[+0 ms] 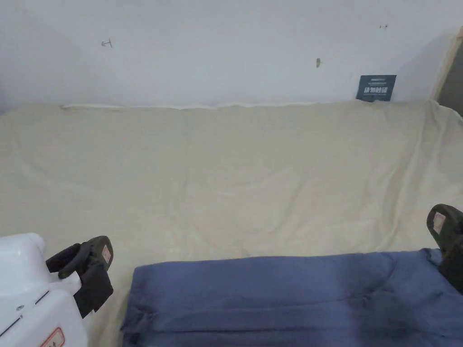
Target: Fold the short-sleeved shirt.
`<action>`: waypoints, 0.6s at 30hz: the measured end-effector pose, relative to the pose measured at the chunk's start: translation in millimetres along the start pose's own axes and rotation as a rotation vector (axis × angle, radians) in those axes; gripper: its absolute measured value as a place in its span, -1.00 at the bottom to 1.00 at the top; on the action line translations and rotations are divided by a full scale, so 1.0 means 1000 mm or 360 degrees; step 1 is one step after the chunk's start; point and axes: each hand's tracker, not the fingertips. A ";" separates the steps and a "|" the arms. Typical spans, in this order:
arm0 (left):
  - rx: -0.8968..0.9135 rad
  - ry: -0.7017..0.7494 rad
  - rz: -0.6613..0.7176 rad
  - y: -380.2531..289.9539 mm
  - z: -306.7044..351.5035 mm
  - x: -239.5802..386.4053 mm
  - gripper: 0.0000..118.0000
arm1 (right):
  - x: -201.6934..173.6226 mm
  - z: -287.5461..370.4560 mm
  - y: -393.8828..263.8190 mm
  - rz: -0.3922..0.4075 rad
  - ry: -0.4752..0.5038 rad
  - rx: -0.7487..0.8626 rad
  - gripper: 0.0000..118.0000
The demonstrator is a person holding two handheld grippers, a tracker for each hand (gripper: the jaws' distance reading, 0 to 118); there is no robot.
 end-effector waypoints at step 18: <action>-0.1376 -0.0678 0.0766 -0.050 -0.224 -0.168 1.00 | -0.025 -0.041 -0.013 -0.0013 0.0092 -0.0509 -1.00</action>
